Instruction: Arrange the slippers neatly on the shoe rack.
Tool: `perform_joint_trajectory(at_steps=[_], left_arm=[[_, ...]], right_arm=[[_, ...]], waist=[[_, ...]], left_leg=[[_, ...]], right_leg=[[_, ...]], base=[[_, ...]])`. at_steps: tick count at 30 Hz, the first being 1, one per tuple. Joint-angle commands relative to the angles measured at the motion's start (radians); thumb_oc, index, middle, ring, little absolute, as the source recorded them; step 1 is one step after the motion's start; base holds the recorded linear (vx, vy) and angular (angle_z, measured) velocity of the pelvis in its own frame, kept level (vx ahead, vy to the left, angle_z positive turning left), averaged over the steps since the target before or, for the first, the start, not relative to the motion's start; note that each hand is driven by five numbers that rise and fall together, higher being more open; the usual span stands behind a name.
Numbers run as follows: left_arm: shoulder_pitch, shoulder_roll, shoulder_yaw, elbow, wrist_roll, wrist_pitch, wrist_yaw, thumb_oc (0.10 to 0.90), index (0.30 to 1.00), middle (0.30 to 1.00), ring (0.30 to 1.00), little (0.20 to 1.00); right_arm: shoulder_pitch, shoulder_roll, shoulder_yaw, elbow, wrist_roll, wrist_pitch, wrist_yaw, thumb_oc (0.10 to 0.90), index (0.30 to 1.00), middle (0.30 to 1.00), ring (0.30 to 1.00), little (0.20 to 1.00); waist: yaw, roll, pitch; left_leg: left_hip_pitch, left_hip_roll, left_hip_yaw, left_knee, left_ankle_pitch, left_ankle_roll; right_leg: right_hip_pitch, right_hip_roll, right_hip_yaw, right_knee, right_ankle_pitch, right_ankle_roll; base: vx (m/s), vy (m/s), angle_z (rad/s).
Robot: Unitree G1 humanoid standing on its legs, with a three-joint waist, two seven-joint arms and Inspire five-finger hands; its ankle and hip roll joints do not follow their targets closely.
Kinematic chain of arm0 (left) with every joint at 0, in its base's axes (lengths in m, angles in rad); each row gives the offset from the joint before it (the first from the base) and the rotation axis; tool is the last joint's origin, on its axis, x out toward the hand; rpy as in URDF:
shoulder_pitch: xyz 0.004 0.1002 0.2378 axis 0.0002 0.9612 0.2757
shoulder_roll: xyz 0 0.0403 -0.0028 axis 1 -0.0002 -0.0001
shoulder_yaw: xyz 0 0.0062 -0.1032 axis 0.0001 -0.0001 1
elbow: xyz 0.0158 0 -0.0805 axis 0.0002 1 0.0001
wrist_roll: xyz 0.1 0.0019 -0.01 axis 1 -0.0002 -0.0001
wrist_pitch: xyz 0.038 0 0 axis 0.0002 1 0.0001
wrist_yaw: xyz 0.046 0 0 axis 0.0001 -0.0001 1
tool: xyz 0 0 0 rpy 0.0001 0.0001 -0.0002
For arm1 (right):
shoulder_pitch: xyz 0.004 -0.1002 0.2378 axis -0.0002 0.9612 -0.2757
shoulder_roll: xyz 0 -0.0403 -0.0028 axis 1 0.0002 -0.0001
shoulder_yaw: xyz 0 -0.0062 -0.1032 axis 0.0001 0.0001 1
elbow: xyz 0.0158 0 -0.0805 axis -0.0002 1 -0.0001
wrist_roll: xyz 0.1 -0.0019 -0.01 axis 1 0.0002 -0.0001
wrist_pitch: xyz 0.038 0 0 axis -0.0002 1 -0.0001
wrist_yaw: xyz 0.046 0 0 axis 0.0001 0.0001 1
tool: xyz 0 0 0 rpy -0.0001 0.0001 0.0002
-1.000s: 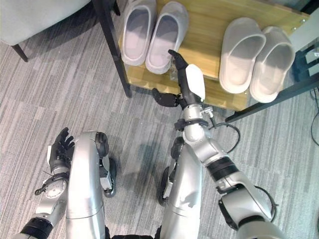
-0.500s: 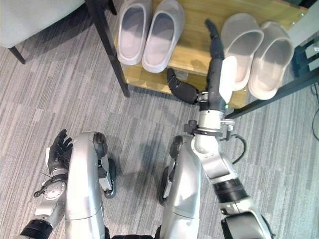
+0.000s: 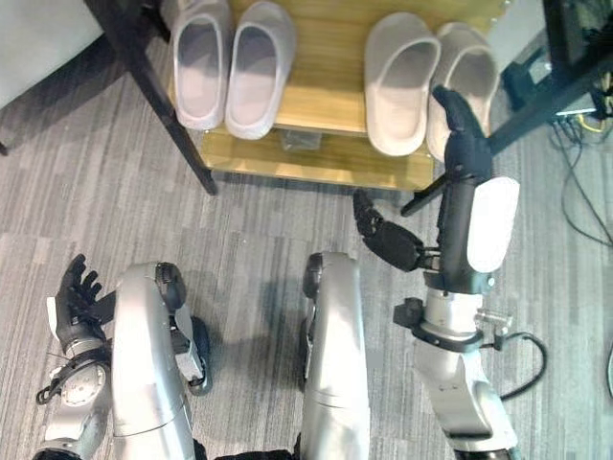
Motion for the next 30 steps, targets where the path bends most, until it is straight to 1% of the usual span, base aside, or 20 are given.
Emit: perform_joint_trajectory(at_steps=[1,4,6,7,8,10,11,13,14,15,16,18,20,21,23,25,27,28,29,30], left_arm=[[-0.063,0.008,-0.073,-0.166,0.139,-0.087,0.009,0.800,0.900,0.900,0.900,0.900],[-0.052,0.013,-0.073,-0.191,0.155,-0.088,0.005,0.800,0.900,0.900,0.900,0.900],[-0.051,0.016,-0.078,-0.201,0.166,-0.077,0.014,0.800,0.900,0.900,0.900,0.900],[-0.053,0.010,-0.082,-0.197,0.166,-0.071,0.011,0.800,0.900,0.900,0.900,0.900],[-0.054,0.012,-0.082,-0.196,0.166,-0.071,0.011,0.800,0.900,0.900,0.900,0.900],[-0.071,0.012,-0.096,-0.187,0.174,-0.062,0.022,0.800,0.900,0.900,0.900,0.900],[-0.080,0.011,-0.102,-0.186,0.176,-0.056,0.027,0.800,0.900,0.900,0.900,0.900],[-0.088,0.012,-0.099,-0.185,0.176,-0.053,0.028,0.800,0.900,0.900,0.900,0.900],[-0.095,0.013,-0.093,-0.179,0.174,-0.054,0.029,0.800,0.900,0.900,0.900,0.900],[-0.103,0.004,-0.087,-0.163,0.162,-0.059,0.032,0.800,0.900,0.900,0.900,0.900],[-0.102,0.003,-0.082,-0.152,0.156,-0.060,0.032,0.800,0.900,0.900,0.900,0.900],[-0.104,0.008,-0.063,-0.122,0.128,-0.071,0.025,0.800,0.900,0.900,0.900,0.900],[-0.138,0.006,-0.050,-0.054,0.097,-0.087,0.024,0.800,0.900,0.900,0.900,0.900],[-0.159,0.009,-0.043,-0.013,0.094,-0.087,0.033,0.800,0.900,0.900,0.900,0.900],[-0.226,0.008,-0.050,0.060,0.097,-0.079,0.043,0.800,0.900,0.900,0.900,0.900],[-0.266,0.005,-0.061,0.111,0.095,-0.076,0.031,0.800,0.900,0.900,0.900,0.900],[-0.265,0.006,-0.080,0.139,0.119,-0.073,0.014,0.800,0.900,0.900,0.900,0.900],[-0.269,0.006,-0.090,0.163,0.132,-0.074,0.004,0.800,0.900,0.900,0.900,0.900],[-0.269,0.003,-0.101,0.181,0.140,-0.076,-0.001,0.800,0.900,0.900,0.900,0.900],[-0.256,0.005,-0.095,0.195,0.140,-0.075,-0.006,0.800,0.900,0.900,0.900,0.900]], right_arm=[[-0.032,-0.024,-0.053,-0.173,-0.020,-0.043,-0.039,0.800,0.900,0.900,0.900,0.900],[0.024,-0.018,-0.057,-0.158,-0.023,-0.026,-0.017,0.800,0.900,0.900,0.900,0.900],[0.071,0.029,-0.036,-0.032,0.053,-0.002,-0.012,0.800,0.900,0.900,0.900,0.900],[0.103,0.076,-0.015,0.020,0.116,0.002,-0.008,0.800,0.900,0.900,0.900,0.900],[0.102,0.077,-0.015,0.022,0.119,0.000,-0.009,0.800,0.900,0.900,0.900,0.900],[0.106,0.141,0.036,0.121,0.270,-0.011,-0.001,0.800,0.900,0.900,0.900,0.900],[0.107,0.162,0.049,0.146,0.319,-0.016,-0.003,0.800,0.900,0.900,0.900,0.900],[0.109,0.173,0.056,0.181,0.346,-0.013,-0.004,0.800,0.900,0.900,0.900,0.900],[0.103,0.181,0.063,0.228,0.362,-0.009,-0.013,0.800,0.900,0.900,0.900,0.900],[0.091,0.207,0.065,0.330,0.383,0.006,-0.049,0.800,0.900,0.900,0.900,0.900],[0.082,0.219,0.060,0.370,0.400,0.001,-0.066,0.800,0.900,0.900,0.900,0.900],[0.039,0.238,0.034,0.517,0.438,-0.007,-0.121,0.800,0.900,0.900,0.900,0.900],[-0.050,0.266,0.052,0.680,0.481,-0.018,-0.158,0.800,0.900,0.900,0.900,0.900],[-0.093,0.290,0.060,0.759,0.509,-0.018,-0.182,0.800,0.900,0.900,0.900,0.900],[-0.168,0.337,0.081,0.844,0.573,-0.039,-0.172,0.800,0.900,0.900,0.900,0.900],[-0.225,0.340,0.120,0.923,0.580,-0.029,-0.151,0.800,0.900,0.900,0.900,0.900],[-0.238,0.334,0.149,0.987,0.561,-0.023,-0.136,0.800,0.900,0.900,0.900,0.900],[-0.254,0.336,0.164,1.035,0.561,-0.016,-0.117,0.800,0.900,0.900,0.900,0.900],[-0.257,0.344,0.175,1.057,0.561,-0.012,-0.108,0.800,0.900,0.900,0.900,0.900],[-0.254,0.339,0.192,1.077,0.542,-0.004,-0.095,0.800,0.900,0.900,0.900,0.900]], waist=[[0.005,-0.042,-0.040],[-0.008,-0.041,-0.040],[-0.024,-0.045,-0.040],[-0.033,-0.048,-0.040],[-0.033,-0.050,-0.040],[-0.037,-0.049,-0.040],[-0.039,-0.050,-0.040],[-0.040,-0.053,-0.040],[-0.040,-0.053,-0.040],[-0.041,-0.055,-0.040],[-0.041,-0.056,-0.040],[-0.034,-0.055,-0.040],[-0.025,-0.047,-0.040],[-0.020,-0.039,-0.040],[-0.018,-0.023,-0.040],[-0.017,-0.002,-0.041],[-0.015,0.014,-0.081],[-0.013,0.025,-0.108],[-0.013,0.028,-0.134],[-0.009,0.036,-0.168]], left_leg=[[0.007,-0.053,-0.040,-0.066,0.022,0.043],[0.007,-0.055,-0.039,-0.068,0.030,0.043],[0.007,-0.052,-0.037,-0.069,0.039,0.044],[0.007,-0.051,-0.033,-0.077,0.044,0.043],[0.007,-0.051,-0.032,-0.078,0.046,0.043],[0.007,-0.051,-0.029,-0.089,0.059,0.045],[0.007,-0.052,-0.026,-0.095,0.063,0.046],[0.007,-0.054,-0.025,-0.100,0.069,0.046],[0.007,-0.056,-0.026,-0.106,0.073,0.045],[0.007,-0.056,-0.026,-0.114,0.079,0.046],[0.007,-0.054,-0.024,-0.119,0.081,0.046],[0.007,-0.051,-0.015,-0.154,0.091,0.045],[0.007,-0.044,0.004,-0.218,0.103,0.048],[0.007,-0.042,0.015,-0.259,0.112,0.050],[0.007,-0.046,0.017,-0.321,0.141,0.049],[0.007,-0.047,0.005,-0.359,0.165,0.048],[0.007,-0.038,0.000,-0.397,0.176,0.048],[0.007,-0.028,0.004,-0.427,0.183,0.051],[0.008,-0.023,0.007,-0.452,0.188,0.052],[0.027,-0.013,0.009,-0.501,0.197,0.052]], right_leg=[[-0.024,-0.006,0.016,-0.072,0.077,-0.079],[-0.024,-0.004,0.020,-0.075,0.080,-0.077],[-0.024,0.002,0.028,-0.078,0.091,-0.072],[-0.024,0.005,0.031,-0.085,0.096,-0.071],[-0.024,0.005,0.032,-0.085,0.097,-0.071],[-0.024,0.005,0.031,-0.090,0.102,-0.071],[-0.024,0.004,0.031,-0.090,0.104,-0.071],[-0.024,0.004,0.032,-0.093,0.104,-0.073],[-0.024,0.004,0.031,-0.094,0.104,-0.073],[-0.024,0.003,0.029,-0.099,0.109,-0.073],[-0.024,0.004,0.028,-0.104,0.113,-0.074],[-0.024,0.010,0.028,-0.136,0.130,-0.078],[-0.024,0.012,0.020,-0.206,0.154,-0.083],[-0.024,0.016,0.012,-0.245,0.164,-0.085],[-0.024,0.018,0.002,-0.306,0.198,-0.081],[-0.018,0.017,-0.008,-0.348,0.224,-0.073],[-0.013,0.016,-0.016,-0.392,0.239,-0.067],[-0.007,0.015,-0.023,-0.432,0.252,-0.060],[-0.002,0.013,-0.031,-0.466,0.263,-0.059],[0.020,0.010,-0.042,-0.524,0.274,-0.057]], base=[[-0.06,-0.006,-0.01],[-0.04,-0.005,0.01],[-0.02,0.005,0.01],[0.00,0.000,0.00],[-0.03,0.017,0.00],[0.00,0.000,0.00],[0.00,0.000,0.00],[0.00,0.000,0.00],[0.00,0.000,0.00],[0.00,0.000,0.00],[0.00,0.000,0.00],[0.00,0.000,0.00],[-0.05,0.016,-0.06],[-0.11,0.047,-0.11],[-0.04,0.053,-0.22],[0.02,0.036,-0.31],[0.04,0.027,-0.14],[0.04,0.029,-0.03],[0.05,0.047,-0.01],[0.03,0.050,-0.03]])
